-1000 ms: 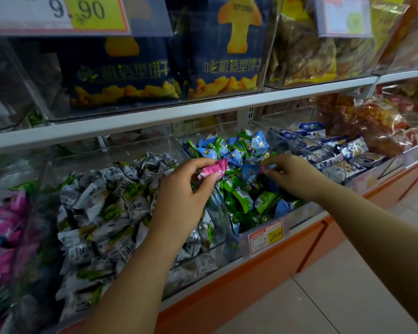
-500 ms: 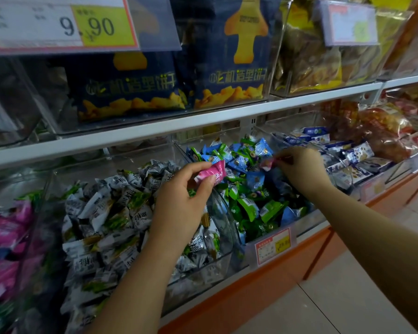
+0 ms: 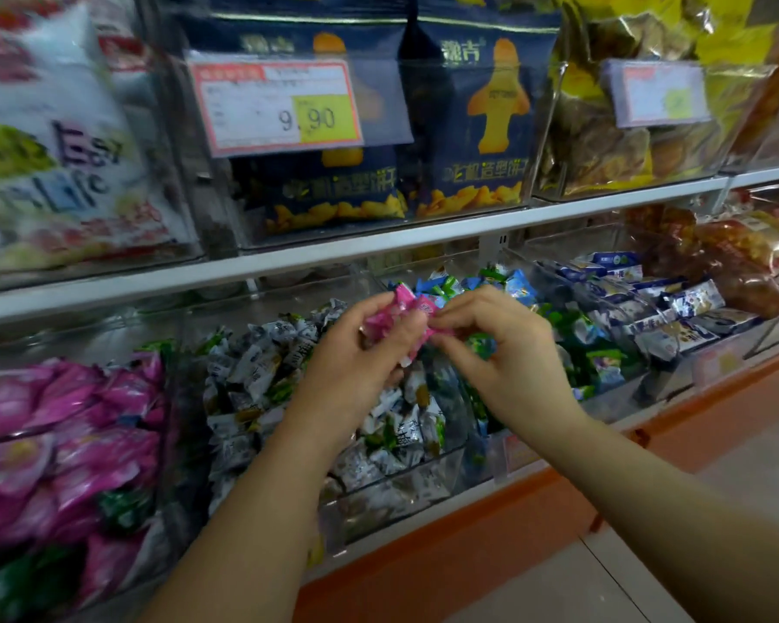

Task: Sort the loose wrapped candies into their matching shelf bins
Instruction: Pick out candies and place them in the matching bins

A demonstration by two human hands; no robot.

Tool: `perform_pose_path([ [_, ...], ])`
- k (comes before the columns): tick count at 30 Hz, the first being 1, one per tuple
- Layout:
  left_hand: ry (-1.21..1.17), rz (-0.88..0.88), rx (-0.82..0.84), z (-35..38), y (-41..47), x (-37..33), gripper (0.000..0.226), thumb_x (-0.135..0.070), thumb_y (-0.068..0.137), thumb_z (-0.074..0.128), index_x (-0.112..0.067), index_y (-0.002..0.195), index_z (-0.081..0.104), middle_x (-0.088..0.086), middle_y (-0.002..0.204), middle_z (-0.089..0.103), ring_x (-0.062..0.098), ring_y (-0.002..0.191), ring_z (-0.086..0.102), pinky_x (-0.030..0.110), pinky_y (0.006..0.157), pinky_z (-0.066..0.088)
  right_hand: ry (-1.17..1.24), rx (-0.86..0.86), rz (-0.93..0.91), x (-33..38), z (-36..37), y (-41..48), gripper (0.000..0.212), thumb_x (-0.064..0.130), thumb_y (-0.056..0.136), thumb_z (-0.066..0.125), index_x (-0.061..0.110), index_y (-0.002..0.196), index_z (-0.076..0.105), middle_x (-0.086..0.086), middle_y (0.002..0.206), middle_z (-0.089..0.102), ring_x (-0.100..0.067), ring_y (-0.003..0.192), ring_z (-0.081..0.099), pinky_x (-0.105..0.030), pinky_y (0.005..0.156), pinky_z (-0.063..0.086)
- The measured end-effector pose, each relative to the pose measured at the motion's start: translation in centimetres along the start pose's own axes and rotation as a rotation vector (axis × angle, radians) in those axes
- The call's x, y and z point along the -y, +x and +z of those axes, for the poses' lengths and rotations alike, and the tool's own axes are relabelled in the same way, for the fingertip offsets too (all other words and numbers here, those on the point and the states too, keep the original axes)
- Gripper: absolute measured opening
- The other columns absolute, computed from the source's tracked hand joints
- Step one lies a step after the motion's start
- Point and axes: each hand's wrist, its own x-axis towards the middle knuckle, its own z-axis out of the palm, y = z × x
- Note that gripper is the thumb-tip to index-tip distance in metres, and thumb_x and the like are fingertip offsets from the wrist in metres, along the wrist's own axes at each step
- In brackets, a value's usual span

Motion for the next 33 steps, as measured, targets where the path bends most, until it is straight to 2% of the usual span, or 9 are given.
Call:
perform_pose_path([
  [6,0.085,0.02,-0.19,-4.0,-3.5,-0.9,0.035,-0.036,0.08,0.07,-0.045,0.11,0.054,-0.017,0.113,0.059,0.009,0.102,0.062,0.037,0.091,0.052,0.053,0.173,-0.065,4.4,2.0,0.8,0.013,0.011,0.079,0.073,0.007,0.091,0.071,0.002,0.093,0.064,-0.002,0.089,0.058,-0.012,0.081,0.048],
  [13,0.497,0.111,-0.51,-11.7,-8.8,-0.5,0.049,-0.025,0.089,0.065,-0.034,0.132,0.045,-0.028,0.107,0.049,-0.006,0.092,0.047,0.003,0.071,0.037,-0.079,0.44,0.11,5.5,4.2,0.0,0.02,0.021,0.088,0.066,0.018,0.107,0.068,0.005,0.113,0.063,-0.006,0.101,0.057,-0.003,0.076,0.038],
  [15,0.749,0.121,-0.603,-14.3,-9.3,-0.1,0.05,-0.023,0.091,0.061,-0.028,0.137,0.042,-0.015,0.123,0.051,-0.002,0.091,0.044,0.01,0.081,0.036,-0.099,0.511,0.155,5.5,4.8,-0.5,0.021,0.022,0.09,0.062,0.019,0.11,0.067,0.003,0.12,0.062,-0.011,0.107,0.057,-0.012,0.081,0.04],
  [17,0.962,0.11,-0.65,-16.6,-9.5,0.4,0.051,-0.023,0.093,0.058,-0.025,0.14,0.039,0.003,0.135,0.048,0.009,0.081,0.055,0.025,0.075,0.045,-0.105,0.557,0.181,5.9,5.1,-0.7,0.021,0.02,0.092,0.06,0.019,0.112,0.066,0.001,0.122,0.061,-0.015,0.111,0.056,-0.02,0.089,0.042],
  [19,1.147,0.07,-0.623,-18.2,-9.2,1.2,0.052,-0.028,0.096,0.051,-0.027,0.144,0.033,0.006,0.142,0.043,0.023,0.094,0.061,0.043,0.089,0.048,-0.099,0.567,0.199,6.2,5.3,-0.6,0.02,0.019,0.093,0.059,0.019,0.112,0.066,0.001,0.122,0.06,-0.016,0.112,0.056,-0.018,0.088,0.041],
  [22,1.405,-0.076,-0.47,-19.5,-8.9,1.9,0.056,-0.041,0.1,0.033,-0.037,0.15,0.01,-0.002,0.155,0.027,0.022,0.142,0.023,0.057,0.114,0.008,-0.101,0.57,0.2,6.5,5.3,-0.1,0.019,0.019,0.093,0.059,0.019,0.11,0.066,0.002,0.121,0.061,-0.013,0.108,0.057,-0.006,0.08,0.037],
  [24,1.429,-0.18,-0.37,-20.1,-8.6,1.8,0.056,-0.045,0.101,0.024,-0.04,0.15,-0.004,-0.005,0.158,0.015,0.02,0.146,0.004,0.059,0.114,-0.002,-0.101,0.573,0.198,6.4,5.2,0.1,0.019,0.021,0.092,0.06,0.018,0.109,0.067,0.003,0.118,0.062,-0.011,0.106,0.058,-0.001,0.073,0.035],
  [27,1.441,-0.298,-0.245,-20.3,-8.1,1.3,0.055,-0.046,0.101,0.016,-0.039,0.148,-0.012,-0.005,0.16,0.002,0.021,0.147,-0.005,0.061,0.113,-0.006,-0.074,0.564,0.211,6.3,5.0,0.2,0.017,0.02,0.091,0.061,0.018,0.106,0.069,0.003,0.115,0.064,-0.012,0.106,0.058,-0.013,0.082,0.039],
  [33,1.459,-0.313,-0.197,-19.3,-7.0,-1.1,0.051,-0.049,0.1,0.016,-0.043,0.149,0.002,0.0,0.16,-0.007,0.027,0.146,-0.003,0.062,0.113,-0.004,-0.062,0.549,0.253,5.6,4.3,-0.2,0.013,0.018,0.089,0.064,0.021,0.1,0.07,0.009,0.105,0.065,-0.002,0.091,0.059,0.001,0.068,0.037],
])
